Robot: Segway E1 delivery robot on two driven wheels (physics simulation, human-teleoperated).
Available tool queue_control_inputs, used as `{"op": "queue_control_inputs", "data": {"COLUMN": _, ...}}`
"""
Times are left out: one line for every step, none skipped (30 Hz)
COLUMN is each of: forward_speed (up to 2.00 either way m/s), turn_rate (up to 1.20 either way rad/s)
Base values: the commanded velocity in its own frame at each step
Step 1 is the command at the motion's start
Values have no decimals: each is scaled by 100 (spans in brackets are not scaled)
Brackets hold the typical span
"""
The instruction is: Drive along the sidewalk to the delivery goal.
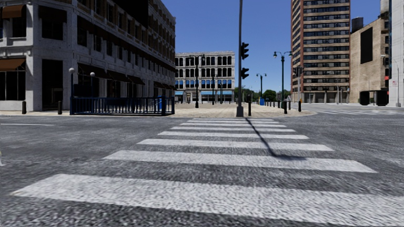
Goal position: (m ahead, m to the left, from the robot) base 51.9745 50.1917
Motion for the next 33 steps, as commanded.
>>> {"op": "queue_control_inputs", "data": {"forward_speed": 200, "turn_rate": 0}}
{"op": "queue_control_inputs", "data": {"forward_speed": 200, "turn_rate": 0}}
{"op": "queue_control_inputs", "data": {"forward_speed": 200, "turn_rate": 0}}
{"op": "queue_control_inputs", "data": {"forward_speed": 200, "turn_rate": 0}}
{"op": "queue_control_inputs", "data": {"forward_speed": 200, "turn_rate": 0}}
{"op": "queue_control_inputs", "data": {"forward_speed": 200, "turn_rate": 0}}
{"op": "queue_control_inputs", "data": {"forward_speed": 200, "turn_rate": 0}}
{"op": "queue_control_inputs", "data": {"forward_speed": 200, "turn_rate": 0}}
{"op": "queue_control_inputs", "data": {"forward_speed": 200, "turn_rate": 0}}
{"op": "queue_control_inputs", "data": {"forward_speed": 200, "turn_rate": 0}}
{"op": "queue_control_inputs", "data": {"forward_speed": 200, "turn_rate": 0}}
{"op": "queue_control_inputs", "data": {"forward_speed": 200, "turn_rate": 0}}
{"op": "queue_control_inputs", "data": {"forward_speed": 200, "turn_rate": 0}}
{"op": "queue_control_inputs", "data": {"forward_speed": 200, "turn_rate": 0}}
{"op": "queue_control_inputs", "data": {"forward_speed": 200, "turn_rate": 0}}
{"op": "queue_control_inputs", "data": {"forward_speed": 200, "turn_rate": 0}}
{"op": "queue_control_inputs", "data": {"forward_speed": 200, "turn_rate": 0}}
{"op": "queue_control_inputs", "data": {"forward_speed": 200, "turn_rate": 0}}
{"op": "queue_control_inputs", "data": {"forward_speed": 200, "turn_rate": 0}}
{"op": "queue_control_inputs", "data": {"forward_speed": 200, "turn_rate": 0}}
{"op": "queue_control_inputs", "data": {"forward_speed": 200, "turn_rate": 0}}
{"op": "queue_control_inputs", "data": {"forward_speed": 200, "turn_rate": 0}}
{"op": "queue_control_inputs", "data": {"forward_speed": 200, "turn_rate": 0}}
{"op": "queue_control_inputs", "data": {"forward_speed": 200, "turn_rate": 0}}
{"op": "queue_control_inputs", "data": {"forward_speed": 200, "turn_rate": -1}}
{"op": "queue_control_inputs", "data": {"forward_speed": 200, "turn_rate": -9}}
{"op": "queue_control_inputs", "data": {"forward_speed": 200, "turn_rate": -9}}
{"op": "queue_control_inputs", "data": {"forward_speed": 200, "turn_rate": -19}}
{"op": "queue_control_inputs", "data": {"forward_speed": 200, "turn_rate": -27}}
{"op": "queue_control_inputs", "data": {"forward_speed": 200, "turn_rate": -31}}
{"op": "queue_control_inputs", "data": {"forward_speed": 200, "turn_rate": -31}}
{"op": "queue_control_inputs", "data": {"forward_speed": 200, "turn_rate": -41}}
{"op": "queue_control_inputs", "data": {"forward_speed": 200, "turn_rate": -48}}
